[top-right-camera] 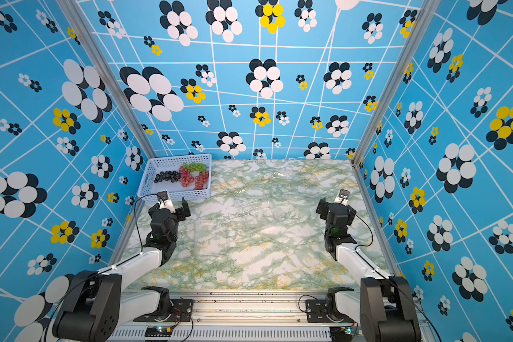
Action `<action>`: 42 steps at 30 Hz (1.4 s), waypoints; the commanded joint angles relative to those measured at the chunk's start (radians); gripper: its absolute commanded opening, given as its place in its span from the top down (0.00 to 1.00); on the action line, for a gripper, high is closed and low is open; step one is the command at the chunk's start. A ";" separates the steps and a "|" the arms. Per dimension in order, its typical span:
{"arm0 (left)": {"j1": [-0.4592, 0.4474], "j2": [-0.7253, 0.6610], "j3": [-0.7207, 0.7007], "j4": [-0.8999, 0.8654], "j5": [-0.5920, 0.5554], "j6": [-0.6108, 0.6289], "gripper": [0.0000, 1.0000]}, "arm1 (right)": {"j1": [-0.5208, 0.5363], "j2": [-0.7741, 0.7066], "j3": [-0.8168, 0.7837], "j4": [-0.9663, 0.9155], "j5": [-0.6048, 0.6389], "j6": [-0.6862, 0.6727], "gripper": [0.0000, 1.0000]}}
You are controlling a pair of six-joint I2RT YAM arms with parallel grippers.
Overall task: Pack grapes into containers
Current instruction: Move the packing box to the center of the board.
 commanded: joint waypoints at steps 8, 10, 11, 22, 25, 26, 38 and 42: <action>0.031 -0.163 0.189 -0.527 0.293 -0.516 0.00 | 0.036 -0.031 0.221 -0.327 -0.500 0.271 0.01; -0.005 -0.108 0.369 -0.896 0.230 -0.547 0.01 | 0.117 0.013 0.295 -0.429 -0.459 0.235 0.01; -0.007 -0.061 0.447 -1.053 0.239 -0.561 0.01 | 0.154 0.035 0.322 -0.464 -0.428 0.205 0.01; -0.116 -0.030 0.463 -1.380 0.348 -0.553 0.00 | 0.287 0.163 0.416 -0.543 -0.365 0.130 0.01; -0.119 -0.024 0.412 -1.362 0.385 -0.574 0.00 | 0.301 0.186 0.445 -0.585 -0.350 0.103 0.01; -0.121 -0.020 0.393 -1.343 0.399 -0.581 0.01 | 0.301 0.187 0.447 -0.591 -0.351 0.099 0.01; -0.251 0.254 0.405 -1.191 0.469 -0.600 0.00 | 0.301 0.308 0.574 -0.742 -0.194 0.066 0.01; -0.284 0.347 0.451 -1.142 0.491 -0.609 0.01 | 0.301 0.386 0.663 -0.816 -0.184 0.060 0.01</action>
